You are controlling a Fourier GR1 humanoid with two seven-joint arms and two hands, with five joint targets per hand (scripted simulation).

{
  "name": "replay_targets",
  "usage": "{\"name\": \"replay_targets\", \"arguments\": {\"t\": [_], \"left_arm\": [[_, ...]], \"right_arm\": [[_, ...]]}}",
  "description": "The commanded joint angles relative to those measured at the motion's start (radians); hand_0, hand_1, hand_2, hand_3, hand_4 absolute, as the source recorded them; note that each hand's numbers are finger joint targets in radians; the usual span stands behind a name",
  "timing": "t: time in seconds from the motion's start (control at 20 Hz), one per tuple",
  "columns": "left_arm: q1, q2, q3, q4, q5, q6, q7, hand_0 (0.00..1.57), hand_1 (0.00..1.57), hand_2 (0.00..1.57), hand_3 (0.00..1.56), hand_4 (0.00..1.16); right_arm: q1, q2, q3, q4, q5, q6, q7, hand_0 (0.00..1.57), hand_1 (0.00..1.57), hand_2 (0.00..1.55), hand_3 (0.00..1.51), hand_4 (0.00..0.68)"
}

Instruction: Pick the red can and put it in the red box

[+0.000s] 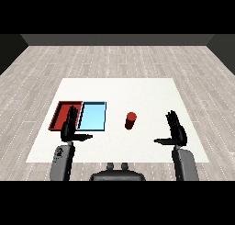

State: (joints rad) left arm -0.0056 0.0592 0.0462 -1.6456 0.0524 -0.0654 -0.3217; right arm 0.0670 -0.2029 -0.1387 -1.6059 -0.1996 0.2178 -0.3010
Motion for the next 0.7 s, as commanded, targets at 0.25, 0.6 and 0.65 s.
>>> {"name": "replay_targets", "arguments": {"t": [0.25, 0.6, 0.65], "left_arm": [[-0.053, -0.033, 0.001, 0.134, -0.02, 0.0, -0.165, 0.0, 0.0, 0.0, 0.0, 0.0], [0.028, -0.026, -0.011, 0.009, 0.026, -0.033, -0.112, 0.0, 0.0, 0.0, 0.0, 0.0], [-0.031, 0.021, 0.056, 0.081, 0.077, -0.08, -0.14, 0.0, 0.0, 0.0, 0.0, 0.0]], "right_arm": [[-0.02, -0.021, -0.064, -0.01, -0.037, 0.059, -0.01, 0.0, 0.0, 0.0, 0.0, 0.0], [-0.004, 0.044, -0.039, 0.089, 0.048, 0.07, -0.111, 0.0, 0.0, 0.0, 0.0, 0.0], [-0.032, 0.019, -0.057, 0.135, 0.027, 0.098, -0.119, 0.0, 0.0, 0.0, 0.0, 0.0]]}}
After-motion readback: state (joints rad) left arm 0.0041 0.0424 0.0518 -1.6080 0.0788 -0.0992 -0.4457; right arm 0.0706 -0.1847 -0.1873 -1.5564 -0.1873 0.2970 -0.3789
